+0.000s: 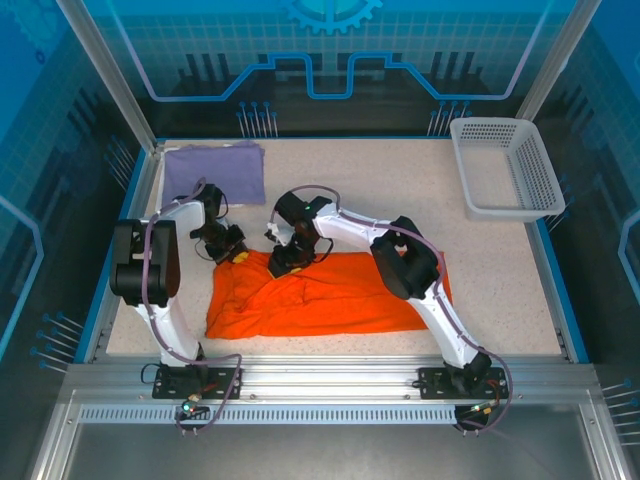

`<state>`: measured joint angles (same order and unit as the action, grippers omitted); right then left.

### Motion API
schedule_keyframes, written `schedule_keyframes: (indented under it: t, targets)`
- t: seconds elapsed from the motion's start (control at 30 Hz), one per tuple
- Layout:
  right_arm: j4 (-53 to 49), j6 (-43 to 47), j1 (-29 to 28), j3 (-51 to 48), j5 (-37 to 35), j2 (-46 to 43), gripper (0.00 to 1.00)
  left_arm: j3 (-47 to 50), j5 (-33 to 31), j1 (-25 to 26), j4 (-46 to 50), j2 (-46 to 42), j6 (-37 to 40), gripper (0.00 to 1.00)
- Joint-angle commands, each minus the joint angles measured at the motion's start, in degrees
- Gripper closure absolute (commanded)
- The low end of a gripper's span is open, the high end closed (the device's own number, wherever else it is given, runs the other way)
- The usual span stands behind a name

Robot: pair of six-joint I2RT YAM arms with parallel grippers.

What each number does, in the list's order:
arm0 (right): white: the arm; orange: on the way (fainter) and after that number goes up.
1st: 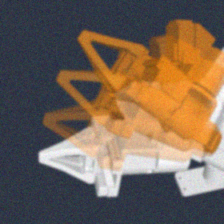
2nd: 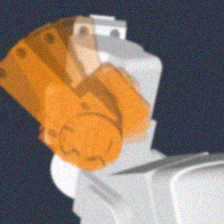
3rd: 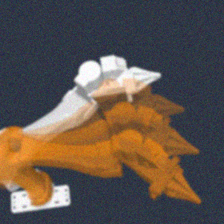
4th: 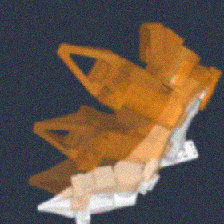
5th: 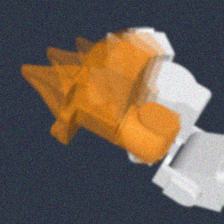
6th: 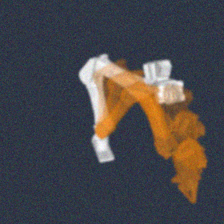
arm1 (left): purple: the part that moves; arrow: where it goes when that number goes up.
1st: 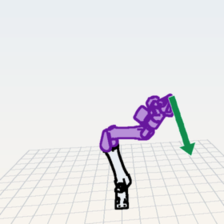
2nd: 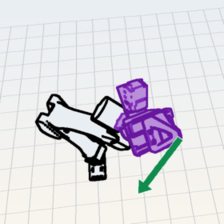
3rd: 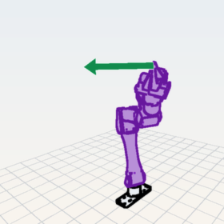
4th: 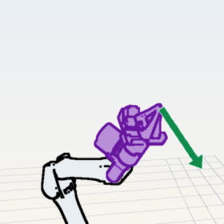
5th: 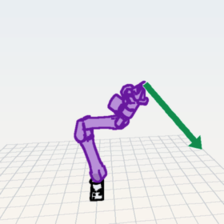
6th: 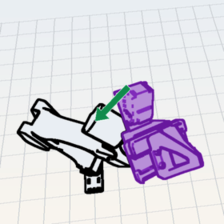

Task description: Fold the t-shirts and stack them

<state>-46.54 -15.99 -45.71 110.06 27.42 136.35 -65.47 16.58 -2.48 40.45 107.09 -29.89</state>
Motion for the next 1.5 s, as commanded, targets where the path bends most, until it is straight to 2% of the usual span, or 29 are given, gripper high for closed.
schedule_keyframes:
  t: [0.0,0.33,0.57,0.73,1.0,1.27,1.47]
  targets:
    - [-0.7,1.1,-1.0,-2.2,-0.6,-2.8,0.54,1.8,-1.8,0.0,2.6,2.6,1.0,0.92]
    - [-1.7,7.3,-1.0,-3.6,3.6,-9.1,0.51,0.0,-3.8,0.1,4.5,4.0,2.4,0.92]
    - [-0.8,8.3,-2.4,-12.9,11.4,-13.3,0.50,-0.7,-4.2,0.0,4.6,4.5,2.0,0.92]
    - [2.6,6.7,-5.1,-19.4,2.7,-15.8,0.49,-1.1,-4.4,0.1,4.6,4.7,1.8,0.92]
    - [7.5,0.2,-5.6,-10.1,-11.9,-14.0,0.51,-1.3,-4.7,0.1,4.7,4.9,1.5,0.92]
    - [5.4,-0.6,-3.7,0.7,-12.2,-1.6,0.52,-2.2,-4.6,0.4,6.0,5.6,1.8,0.93]
    - [3.4,0.5,-3.6,3.3,-14.1,0.6,0.52,-2.3,-4.6,0.4,6.6,5.7,2.2,0.93]
